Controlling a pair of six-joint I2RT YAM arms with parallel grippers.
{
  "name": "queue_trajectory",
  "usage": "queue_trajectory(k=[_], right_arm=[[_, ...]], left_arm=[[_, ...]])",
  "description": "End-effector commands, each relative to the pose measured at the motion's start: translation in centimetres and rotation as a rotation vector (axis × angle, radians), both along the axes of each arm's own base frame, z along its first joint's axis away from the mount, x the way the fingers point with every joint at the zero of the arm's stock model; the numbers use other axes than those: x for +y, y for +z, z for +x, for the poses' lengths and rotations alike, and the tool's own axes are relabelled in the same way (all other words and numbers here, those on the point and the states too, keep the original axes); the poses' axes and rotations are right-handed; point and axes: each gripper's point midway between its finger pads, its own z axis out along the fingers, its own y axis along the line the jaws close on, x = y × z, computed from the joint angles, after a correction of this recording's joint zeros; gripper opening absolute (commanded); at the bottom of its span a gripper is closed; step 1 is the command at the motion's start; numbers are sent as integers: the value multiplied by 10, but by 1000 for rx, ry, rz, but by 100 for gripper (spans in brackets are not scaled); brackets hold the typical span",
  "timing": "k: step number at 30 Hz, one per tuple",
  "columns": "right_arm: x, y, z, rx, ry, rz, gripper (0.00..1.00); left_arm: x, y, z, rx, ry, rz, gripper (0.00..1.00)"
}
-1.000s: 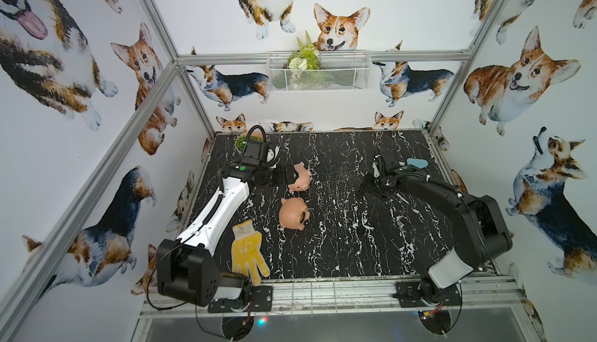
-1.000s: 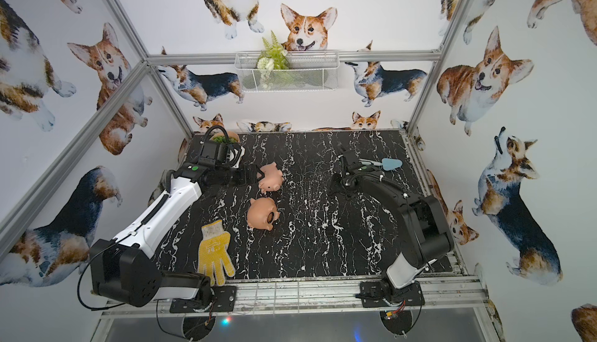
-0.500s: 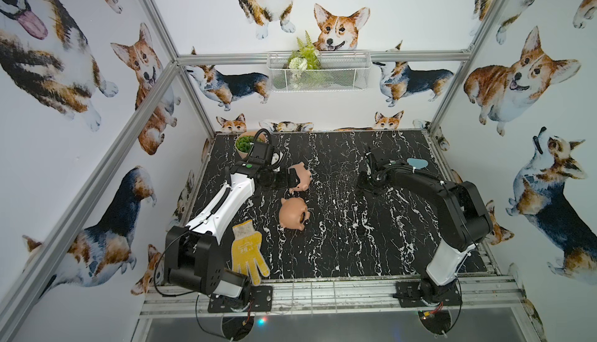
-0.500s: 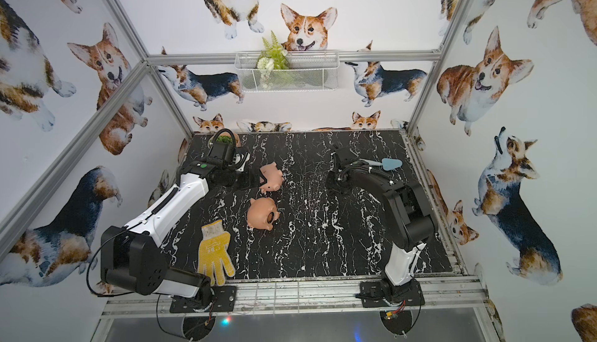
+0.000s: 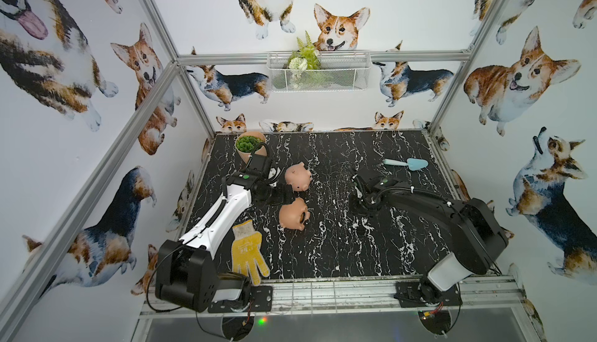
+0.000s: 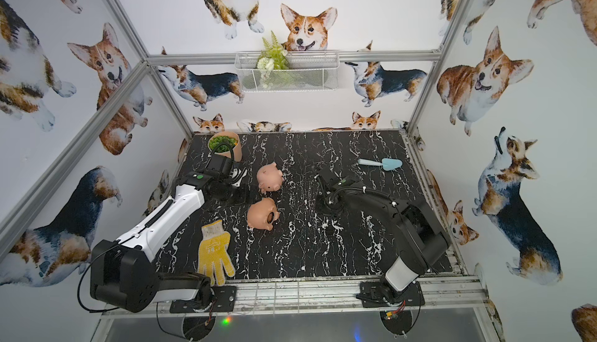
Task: Close piggy banks
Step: Pick up the knob at the center of the board.
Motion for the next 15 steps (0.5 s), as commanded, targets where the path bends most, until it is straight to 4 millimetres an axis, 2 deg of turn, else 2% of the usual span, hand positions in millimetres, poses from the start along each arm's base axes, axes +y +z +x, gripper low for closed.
queue_trajectory(k=[1, 2, 3, 8, 15], right_arm=[[1, -6, -13, -22, 137, -56, 28], [1, -11, -16, -25, 185, -67, 23], [1, -13, -17, -25, 208, -73, 22], [-10, -18, -19, -42, 320, -141, 22], [-20, -24, -27, -30, 365, -172, 23]], left_arm=[[-1, -6, -7, 22, -25, -4, 91], [-1, -7, -8, 25, -25, -6, 91], [-2, -8, -8, 27, -27, -10, 91], [-5, -7, -8, 21, -31, -30, 91], [-5, -8, -8, 20, -37, -26, 91]])
